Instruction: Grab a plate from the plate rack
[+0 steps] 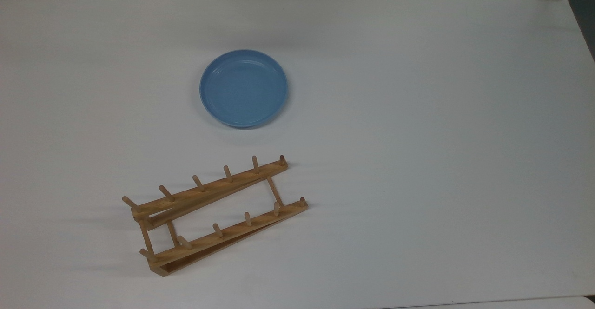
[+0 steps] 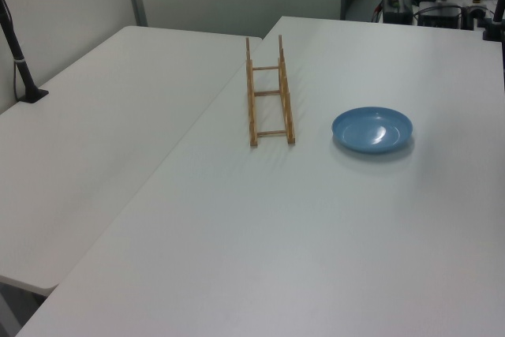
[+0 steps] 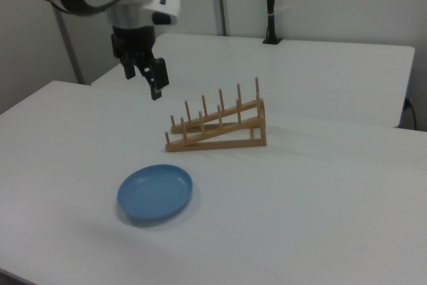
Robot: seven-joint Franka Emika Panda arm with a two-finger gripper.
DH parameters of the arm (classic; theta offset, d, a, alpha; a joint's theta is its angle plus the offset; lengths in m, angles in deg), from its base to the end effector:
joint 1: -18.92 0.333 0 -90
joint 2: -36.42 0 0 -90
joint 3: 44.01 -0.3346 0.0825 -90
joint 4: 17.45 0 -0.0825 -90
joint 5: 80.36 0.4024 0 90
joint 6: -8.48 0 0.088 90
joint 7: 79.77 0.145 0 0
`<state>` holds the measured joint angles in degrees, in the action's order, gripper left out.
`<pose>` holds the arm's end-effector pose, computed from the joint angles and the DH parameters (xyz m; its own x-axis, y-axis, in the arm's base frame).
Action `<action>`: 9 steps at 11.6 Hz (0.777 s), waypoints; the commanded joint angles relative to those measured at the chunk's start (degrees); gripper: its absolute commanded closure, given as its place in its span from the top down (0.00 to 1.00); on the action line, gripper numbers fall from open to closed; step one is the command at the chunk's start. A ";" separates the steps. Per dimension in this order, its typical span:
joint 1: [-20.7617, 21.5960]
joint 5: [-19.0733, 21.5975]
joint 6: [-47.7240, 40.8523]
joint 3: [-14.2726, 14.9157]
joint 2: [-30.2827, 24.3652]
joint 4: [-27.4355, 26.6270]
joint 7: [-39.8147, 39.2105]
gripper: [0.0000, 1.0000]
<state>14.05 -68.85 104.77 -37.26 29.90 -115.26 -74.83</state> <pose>0.5422 -0.0875 0.6141 0.9504 -0.3040 0.0653 -0.2835 -0.9336 -0.2190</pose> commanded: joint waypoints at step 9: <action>3.19 -13.00 0.83 -0.60 1.34 2.72 -10.12 1.00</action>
<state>17.00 -80.83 105.13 -38.08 30.94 -113.56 -83.66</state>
